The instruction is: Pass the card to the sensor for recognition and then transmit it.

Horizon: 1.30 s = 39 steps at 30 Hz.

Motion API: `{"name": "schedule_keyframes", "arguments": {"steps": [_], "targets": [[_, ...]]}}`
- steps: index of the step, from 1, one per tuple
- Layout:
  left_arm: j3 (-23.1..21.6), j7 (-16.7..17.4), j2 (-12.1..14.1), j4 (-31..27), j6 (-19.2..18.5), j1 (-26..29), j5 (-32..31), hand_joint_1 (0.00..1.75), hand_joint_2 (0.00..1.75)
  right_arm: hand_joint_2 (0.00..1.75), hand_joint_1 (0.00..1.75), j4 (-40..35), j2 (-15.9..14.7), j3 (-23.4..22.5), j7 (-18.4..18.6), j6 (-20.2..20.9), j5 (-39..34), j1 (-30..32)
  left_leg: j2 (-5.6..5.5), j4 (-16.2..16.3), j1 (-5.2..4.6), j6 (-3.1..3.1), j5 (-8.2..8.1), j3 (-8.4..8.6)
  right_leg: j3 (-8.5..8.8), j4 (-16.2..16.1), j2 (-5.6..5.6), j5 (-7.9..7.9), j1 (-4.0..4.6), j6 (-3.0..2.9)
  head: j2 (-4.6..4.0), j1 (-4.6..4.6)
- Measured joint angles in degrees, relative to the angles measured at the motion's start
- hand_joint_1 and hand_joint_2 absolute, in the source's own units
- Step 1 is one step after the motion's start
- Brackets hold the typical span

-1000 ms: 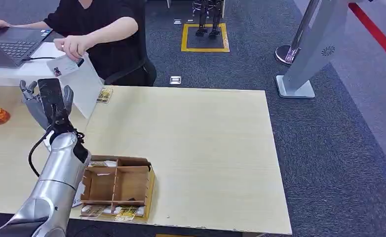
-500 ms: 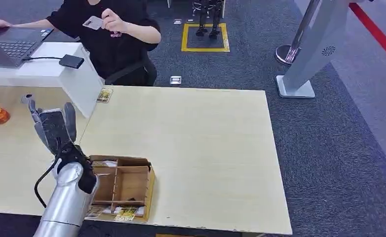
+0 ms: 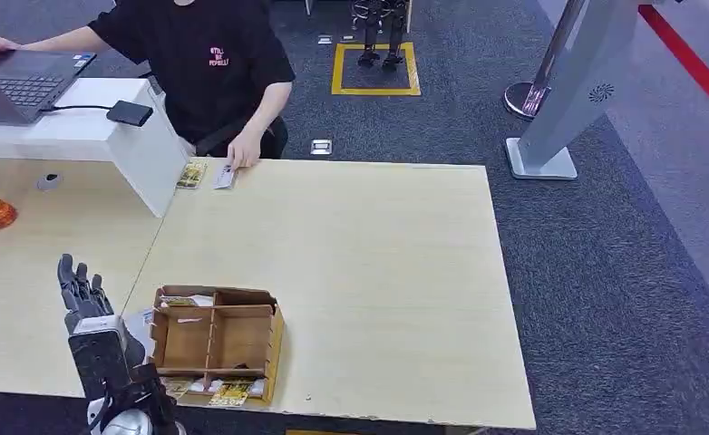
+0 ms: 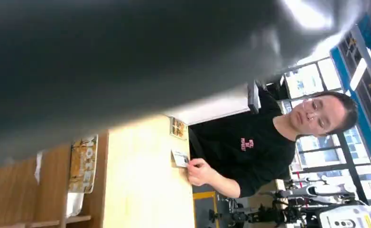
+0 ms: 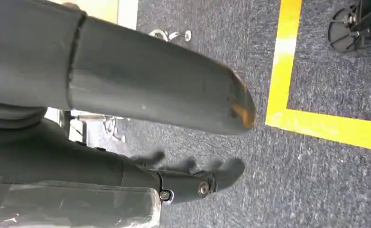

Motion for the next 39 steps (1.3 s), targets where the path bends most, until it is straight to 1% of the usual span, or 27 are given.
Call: {"name": "schedule_keyframes", "arguments": {"steps": [7,14,15,17,19,21,24,26,27,29,31,32,34,37,39], "targets": [[-1.53,-0.13,0.87,-4.13,-0.09,3.16,-0.29,0.0,0.0,0.0,0.0,-0.77,0.81,-1.09,0.39,0.2,-0.65,0.02,0.0,0.0,0.0,-0.01,0.01,0.02,0.01,0.0,0.0,0.01,0.0,0.0,0.0,0.02],[-2.97,-0.13,1.22,-5.99,-0.09,4.15,-0.22,0.0,0.0,0.0,0.0,-1.27,1.23,-1.2,0.39,0.26,-0.72,0.02,-0.02,0.0,0.0,-0.01,0.01,0.01,0.01,0.0,-0.01,0.01,0.0,0.0,0.0,0.02],[-3.08,-0.13,1.35,-6.12,-0.09,4.21,-0.28,0.0,1.75,0.0,0.0,-1.29,1.25,-1.2,0.39,0.26,-0.79,0.02,-0.01,0.0,0.0,-0.01,0.01,0.01,0.01,0.0,0.0,0.01,0.0,0.0,0.0,0.02],[-3.5,-0.26,1.47,-6.34,0.02,4.39,-1.47,0.0,1.75,0.0,0.0,-1.36,1.36,-1.29,0.39,0.35,-0.96,0.03,-0.01,0.0,0.0,-0.01,0.01,0.01,0.01,0.0,0.0,0.01,0.0,0.0,0.0,0.0],[-3.98,-0.29,1.51,-6.34,0.15,4.92,-6.3,0.0,1.75,0.0,0.0,-1.49,1.55,-1.64,0.39,0.63,-1.11,0.03,-0.01,0.0,0.0,-0.01,0.01,0.01,0.01,0.0,0.0,0.01,0.0,0.0,0.0,0.02],[-4.11,0.42,1.38,-6.34,0.24,5.66,-13.92,0.0,1.75,0.0,0.0,-1.68,1.73,-2.01,0.39,0.96,-1.16,0.03,-0.01,0.0,0.0,-0.01,0.01,0.01,0.01,0.0,0.0,0.01,0.0,0.0,0.0,0.0],[-4.07,3.03,0.33,-6.32,0.26,7.01,-29.25,0.0,1.75,0.0,0.0,-1.86,2.01,-2.32,0.39,1.57,-1.16,0.03,-0.01,0.0,-0.01,0.0,0.01,0.01,0.01,0.0,-0.01,0.0,0.0,0.0,0.0,0.0],[-4.09,8.6,-0.06,-6.32,0.28,7.7,-41.4,0.0,1.75,0.0,0.0,-2.01,2.06,-2.54,0.39,2.25,-1.14,0.01,-0.01,0.0,-0.01,0.0,0.0,0.0,0.01,0.0,-0.01,0.0,0.0,0.0,0.0,0.02],[-4.09,12.11,-0.09,-6.32,0.28,7.94,-47.81,0.0,1.75,0.0,0.0,-2.12,2.14,-2.6,0.39,2.55,-1.07,0.01,-0.01,0.0,-0.01,0.0,0.0,0.0,0.01,0.0,0.0,0.0,0.0,0.0,0.0,0.0],[-4.18,18.39,0.09,-6.3,0.31,8.28,-58.1,0.0,1.75,0.0,0.0,-2.23,2.14,-2.65,0.39,3.1,-0.96,0.02,-0.01,0.0,0.0,0.01,-0.01,0.0,0.01,0.0,0.0,0.0,0.0,0.0,0.0,0.0],[-4.68,23.49,0.42,-6.23,0.31,8.37,-65.48,0.0,1.75,0.0,0.0,-2.32,2.14,-2.69,0.37,3.52,-0.83,0.01,-0.02,0.0,0.0,0.01,0.0,0.01,0.01,0.0,-0.01,0.0,0.0,0.0,0.0,0.02],[-5.38,26.0,0.79,-6.17,0.35,8.35,-68.01,0.0,1.75,0.0,0.0,-2.38,2.17,-2.73,0.37,3.72,-0.81,0.01,-0.02,0.0,0.0,0.01,0.0,0.01,0.01,0.0,-0.01,0.0,0.0,0.0,0.0,0.02],[-6.79,29.8,1.98,-6.04,0.39,8.12,-70.86,0.0,1.75,0.0,0.0,-2.49,2.17,-2.89,0.15,4.02,-0.68,0.01,-0.01,0.0,0.0,0.0,0.0,0.03,0.01,0.0,-0.01,0.0,0.0,0.0,0.0,0.0],[-9.27,34.12,3.85,-5.62,0.09,7.45,-73.88,0.0,1.75,0.0,0.0,-2.69,2.17,-3.08,-0.02,4.09,-0.66,0.01,-0.01,0.0,0.01,0.0,0.01,0.03,0.01,0.0,-0.01,0.01,0.0,0.0,0.0,0.0],[-10.78,35.96,4.9,-5.31,-0.31,6.87,-75.41,0.0,1.75,0.0,0.0,-2.76,2.17,-3.17,-0.04,4.11,-0.61,0.0,-0.01,0.0,0.01,0.0,0.01,0.03,0.01,0.0,-0.01,0.01,0.0,0.0,0.0,0.02]]}}
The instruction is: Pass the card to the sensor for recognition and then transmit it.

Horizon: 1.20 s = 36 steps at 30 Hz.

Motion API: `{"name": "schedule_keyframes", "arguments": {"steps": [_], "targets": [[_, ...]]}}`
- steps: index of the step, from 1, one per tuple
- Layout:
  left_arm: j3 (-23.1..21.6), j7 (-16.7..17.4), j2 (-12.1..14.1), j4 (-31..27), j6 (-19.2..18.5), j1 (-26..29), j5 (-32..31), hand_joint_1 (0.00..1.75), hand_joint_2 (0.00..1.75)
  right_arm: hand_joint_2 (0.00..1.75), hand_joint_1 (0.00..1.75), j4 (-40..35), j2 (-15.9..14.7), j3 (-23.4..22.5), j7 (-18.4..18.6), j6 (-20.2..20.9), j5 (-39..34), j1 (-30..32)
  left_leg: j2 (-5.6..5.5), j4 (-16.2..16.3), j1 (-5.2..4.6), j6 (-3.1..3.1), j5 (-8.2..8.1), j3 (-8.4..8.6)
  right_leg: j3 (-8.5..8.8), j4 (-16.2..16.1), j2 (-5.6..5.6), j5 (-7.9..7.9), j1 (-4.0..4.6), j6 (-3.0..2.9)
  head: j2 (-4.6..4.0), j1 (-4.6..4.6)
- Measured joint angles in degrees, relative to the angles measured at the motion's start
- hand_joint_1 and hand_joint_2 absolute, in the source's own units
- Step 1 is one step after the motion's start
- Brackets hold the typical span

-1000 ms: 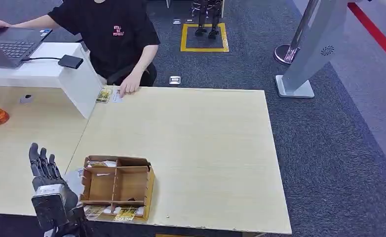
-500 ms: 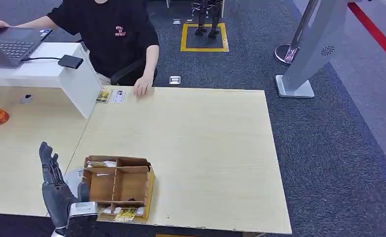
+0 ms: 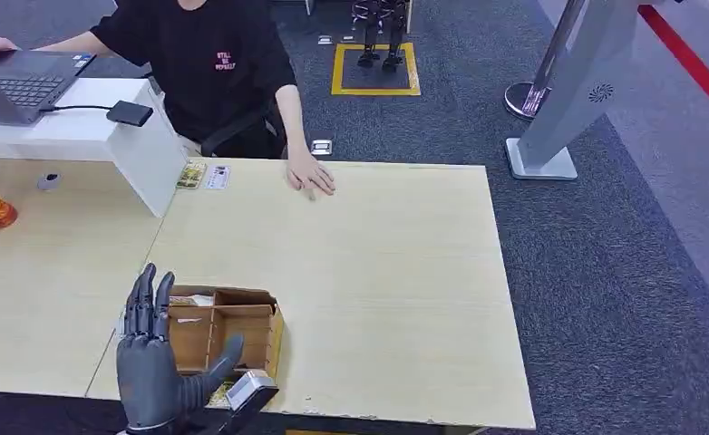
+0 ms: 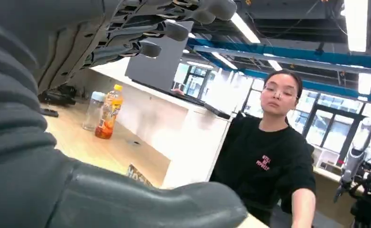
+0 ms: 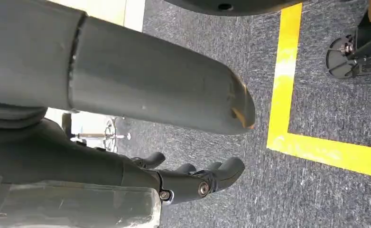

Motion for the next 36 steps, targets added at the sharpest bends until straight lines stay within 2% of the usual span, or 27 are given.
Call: {"name": "schedule_keyframes", "arguments": {"steps": [5,7,8,10,12,13,14,16,19,23,31,36], "targets": [[-2.84,1.94,1.51,0.74,-0.28,-1.17,-1.38,0.0,1.75,0.0,0.0,-0.22,0.0,-0.37,-0.22,0.17,0.11,0.0,0.0,0.0,-0.01,0.0,0.0,-0.01,0.0,0.0,0.0,0.0,0.0,0.0,0.0,0.0],[-4.0,1.0,1.79,0.96,-0.28,-1.74,1.54,0.0,1.75,0.0,0.0,-0.28,0.0,-0.46,-0.26,0.33,0.11,0.0,0.0,0.0,-0.02,0.01,-0.01,-0.01,0.0,-0.01,0.0,0.0,-0.01,0.0,0.0,0.0],[-4.79,-0.01,1.97,1.05,-0.31,-2.07,4.14,0.0,1.75,0.0,0.0,-0.35,0.02,-0.52,-0.35,0.33,0.11,0.0,0.0,0.0,-0.02,0.01,-0.01,-0.02,0.0,-0.01,0.0,0.0,-0.01,0.0,0.0,0.0],[-6.43,-4.08,2.45,1.05,-1.25,-2.64,12.39,0.0,1.75,0.0,0.0,-0.48,0.07,-0.72,-0.63,0.5,0.09,0.01,0.0,0.0,-0.02,0.01,-0.01,-0.02,0.0,-0.01,0.0,0.0,-0.01,0.0,0.0,0.0],[-8.32,-9.11,3.25,1.0,-4.04,-3.06,23.37,0.0,1.75,0.0,0.0,-0.61,0.15,-0.94,-0.87,0.61,-0.07,0.02,0.0,0.0,-0.02,0.01,-0.01,-0.01,0.0,-0.01,0.0,0.0,-0.01,0.0,0.0,0.0],[-8.92,-10.61,3.67,0.85,-5.01,-3.04,26.84,0.0,1.75,0.0,0.0,-0.72,0.15,-1.07,-1.03,0.7,-0.11,0.02,0.01,0.0,-0.02,0.01,-0.01,-0.01,0.0,-0.01,0.01,0.0,-0.01,0.0,0.0,-0.02],[-9.53,-11.99,4.15,0.7,-5.22,-2.9,29.26,0.0,1.75,0.0,0.0,-0.85,0.22,-1.27,-1.22,0.74,-0.24,0.03,0.02,0.0,-0.01,0.01,-0.01,-0.01,0.0,-0.01,0.02,0.0,-0.01,0.0,0.0,0.0],[-10.12,-12.9,4.85,0.3,-4.54,-2.51,29.46,0.0,1.75,0.0,0.0,-1.03,0.37,-1.6,-1.27,0.81,-0.35,0.11,0.01,0.0,0.0,0.01,-0.01,-0.01,0.0,-0.01,0.0,0.0,0.0,0.0,0.0,0.0],[-10.49,-9.54,5.94,0.26,-2.73,-1.57,24.71,0.0,1.75,0.0,0.0,-1.44,0.63,-2.18,-1.27,1.14,-0.48,0.13,0.0,-0.01,0.01,0.01,-0.01,-0.02,-0.01,0.0,0.0,-0.01,0.0,-0.01,0.0,0.0],[-11.23,-3.49,8.48,-0.29,-0.85,-0.4,14.53,0.0,1.75,0.0,0.0,-2.08,0.96,-2.73,-1.27,1.71,-0.42,0.22,0.0,-0.02,0.02,0.01,-0.01,-0.01,-0.01,0.0,0.0,-0.03,0.0,-0.03,0.0,-0.02],[-13.4,5.07,14.21,-1.34,-0.39,0.58,1.75,0.0,1.75,0.0,0.0,-2.78,1.09,-3.48,-1.44,2.27,0.22,0.24,0.0,-0.02,0.01,0.0,-0.01,-0.01,0.0,0.0,0.0,-0.02,0.01,-0.03,0.0,0.0],[-14.64,10.99,17.81,-2.14,-1.6,1.09,-4.96,0.0,1.75,0.0,0.0,-2.99,1.09,-3.67,-1.86,2.86,0.79,0.25,0.0,-0.02,0.01,0.0,-0.01,-0.01,0.0,0.0,0.0,-0.03,0.01,-0.03,0.0,-0.02]]}}
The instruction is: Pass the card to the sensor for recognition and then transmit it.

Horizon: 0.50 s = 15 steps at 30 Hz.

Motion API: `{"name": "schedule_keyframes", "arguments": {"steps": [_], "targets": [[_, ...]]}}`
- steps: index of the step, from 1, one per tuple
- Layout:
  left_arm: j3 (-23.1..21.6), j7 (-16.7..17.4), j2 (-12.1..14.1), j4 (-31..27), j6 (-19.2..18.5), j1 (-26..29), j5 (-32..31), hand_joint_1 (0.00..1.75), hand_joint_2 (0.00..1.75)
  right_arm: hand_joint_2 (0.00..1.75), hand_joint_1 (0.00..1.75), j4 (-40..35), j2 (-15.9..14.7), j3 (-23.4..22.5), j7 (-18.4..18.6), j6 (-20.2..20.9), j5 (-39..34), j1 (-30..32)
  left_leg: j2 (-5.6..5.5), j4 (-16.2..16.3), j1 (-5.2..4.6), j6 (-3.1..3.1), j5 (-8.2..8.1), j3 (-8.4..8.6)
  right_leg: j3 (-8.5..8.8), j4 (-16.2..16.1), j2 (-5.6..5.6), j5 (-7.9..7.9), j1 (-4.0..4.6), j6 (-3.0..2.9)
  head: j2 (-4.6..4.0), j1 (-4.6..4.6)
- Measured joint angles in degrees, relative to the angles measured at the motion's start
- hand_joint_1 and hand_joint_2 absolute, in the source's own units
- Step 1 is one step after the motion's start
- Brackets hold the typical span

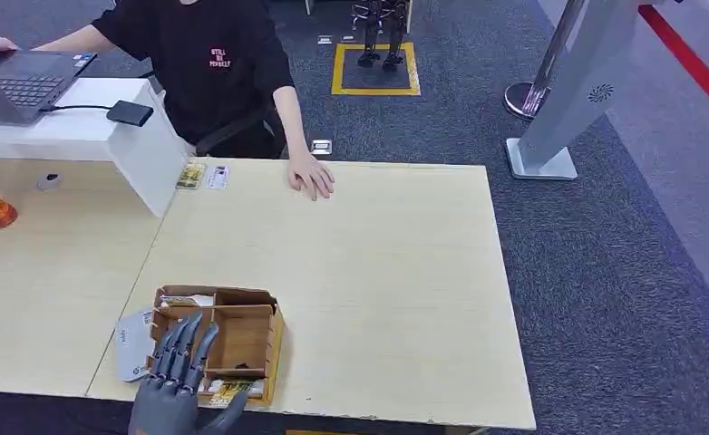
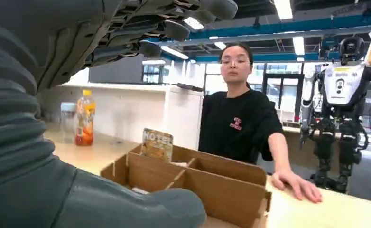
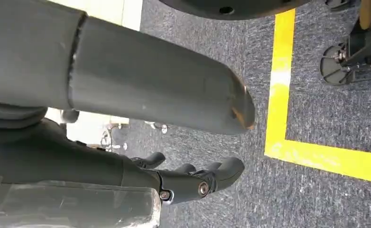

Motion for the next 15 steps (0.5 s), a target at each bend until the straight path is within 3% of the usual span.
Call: {"name": "schedule_keyframes", "arguments": {"steps": [6,15], "targets": [[-0.89,3.34,2.07,-0.28,-2.21,-0.14,-2.23,0.0,1.75,0.0,0.0,-0.07,0.0,-0.09,-0.11,0.04,0.52,0.01,0.0,0.0,0.0,0.0,0.0,0.0,0.0,0.0,0.0,0.0,0.0,0.0,0.0,0.0],[-1.88,4.09,1.18,-0.28,-3.71,-1.27,-1.4,0.0,1.75,0.0,0.0,-2.27,1.29,-2.97,0.18,-0.18,-3.5,0.06,0.0,0.0,-0.01,0.0,0.0,0.0,0.0,0.0,-0.01,0.0,-0.01,0.0,0.0,0.02]]}}
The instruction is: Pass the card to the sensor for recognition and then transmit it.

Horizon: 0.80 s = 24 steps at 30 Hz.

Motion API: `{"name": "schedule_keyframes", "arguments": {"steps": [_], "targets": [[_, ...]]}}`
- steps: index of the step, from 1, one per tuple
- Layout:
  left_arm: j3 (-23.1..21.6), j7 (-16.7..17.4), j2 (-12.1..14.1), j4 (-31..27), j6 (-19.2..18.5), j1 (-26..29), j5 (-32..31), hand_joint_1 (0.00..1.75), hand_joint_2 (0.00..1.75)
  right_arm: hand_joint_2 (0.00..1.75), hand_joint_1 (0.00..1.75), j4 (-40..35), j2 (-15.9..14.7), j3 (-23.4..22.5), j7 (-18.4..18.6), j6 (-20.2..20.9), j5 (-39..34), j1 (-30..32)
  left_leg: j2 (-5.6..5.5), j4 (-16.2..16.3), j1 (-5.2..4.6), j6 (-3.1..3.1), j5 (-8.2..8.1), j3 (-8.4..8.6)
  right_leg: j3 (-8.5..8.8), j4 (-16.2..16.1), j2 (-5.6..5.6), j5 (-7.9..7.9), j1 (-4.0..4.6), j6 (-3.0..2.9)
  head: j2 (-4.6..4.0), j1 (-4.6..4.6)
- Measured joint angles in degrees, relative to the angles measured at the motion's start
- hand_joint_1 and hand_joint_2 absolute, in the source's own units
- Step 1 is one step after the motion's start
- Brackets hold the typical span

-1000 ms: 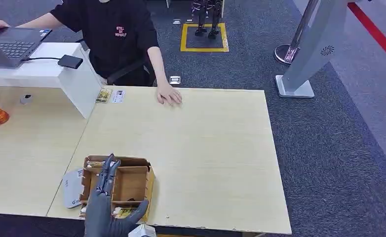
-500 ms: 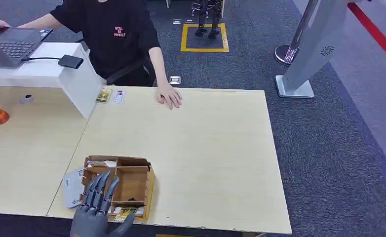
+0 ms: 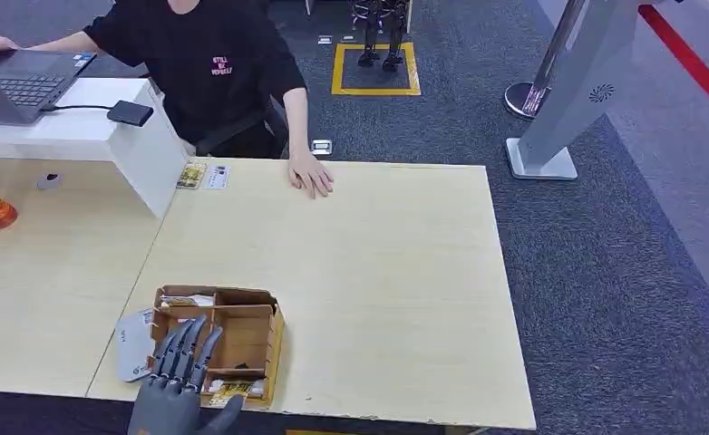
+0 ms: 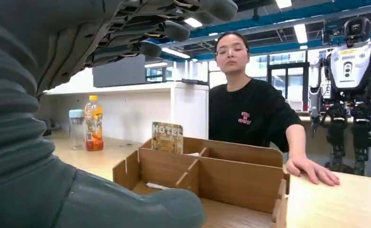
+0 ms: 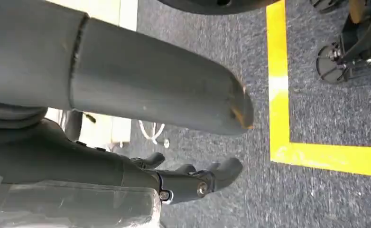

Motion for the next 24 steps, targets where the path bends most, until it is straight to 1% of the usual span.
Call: {"name": "schedule_keyframes", "arguments": {"steps": [6,7,10,12,13,15,18,21,24], "targets": [[-0.5,-2.34,-1.66,0.24,-1.47,-1.48,2.47,0.0,1.75,0.0,0.0,-1.66,0.79,-1.27,-0.26,0.72,0.09,-0.05,0.0,0.0,0.0,0.0,0.0,0.0,0.01,0.0,0.0,0.0,0.0,0.0,0.0,0.0],[-0.5,-3.66,-2.14,0.35,-2.07,-1.79,3.49,0.0,1.75,0.0,0.0,-1.77,0.74,-1.38,-0.18,0.88,-0.28,-0.1,0.0,0.01,0.0,0.0,0.0,0.01,0.0,0.0,0.0,0.0,0.0,0.0,0.0,-0.02],[-0.85,-11.38,-4.16,1.99,-5.97,-5.36,9.6,0.0,1.75,0.0,0.0,0.09,-2.17,-2.71,1.51,0.72,-2.62,-1.37,-0.11,0.03,-0.05,0.09,0.07,-0.06,0.0,-0.01,-0.12,0.05,-0.02,0.06,0.0,0.0],[-0.9,-14.5,-5.71,3.02,-7.76,-7.31,11.7,0.0,1.75,0.0,0.0,1.44,-3.76,-3.06,1.73,0.55,-3.1,-2.19,-0.1,0.05,-0.06,0.1,0.07,-0.05,0.02,-0.01,-0.1,0.09,-0.03,0.09,0.0,0.0],[-0.98,-15.3,-6.41,3.48,-8.42,-8.13,12.24,0.0,1.75,0.0,0.0,2.03,-4.35,-3.24,1.7,0.35,-3.19,-2.54,-0.09,0.07,-0.06,0.1,0.08,-0.05,0.02,-0.01,-0.09,0.12,-0.03,0.11,0.0,0.0],[-1.55,-16.35,-7.56,4.17,-9.95,-9.3,12.98,0.0,1.75,0.0,0.0,2.97,-5.59,-3.67,1.57,-0.15,-3.52,-2.93,-0.1,0.12,-0.06,0.11,0.08,-0.06,0.03,-0.02,-0.1,0.13,-0.03,0.12,0.0,0.09],[-2.23,-16.92,-8.07,4.81,-11.28,-10.03,13.95,0.0,1.75,0.0,0.0,3.89,-6.34,-3.91,1.26,-0.15,-3.78,-3.13,-0.1,0.13,-0.05,0.11,0.08,-0.05,0.02,-0.02,-0.09,0.13,-0.03,0.12,0.0,0.13],[-2.84,-16.81,-7.72,5.09,-12.22,-9.98,13.25,0.0,1.75,0.0,0.0,4.52,-6.51,-4.13,1.2,-0.06,-4.17,-3.14,-0.1,0.1,-0.02,0.11,0.08,-0.05,0.0,-0.02,-0.08,0.12,-0.03,0.11,0.0,0.09],[-2.95,-16.26,-6.69,5.09,-12.09,-9.31,12.31,0.0,1.75,0.0,0.0,4.87,-6.62,-4.18,1.31,-0.13,-4.65,-3.14,-0.09,0.02,-0.01,0.1,0.08,-0.05,-0.02,-0.01,-0.07,0.11,-0.02,0.09,0.0,0.07]]}}
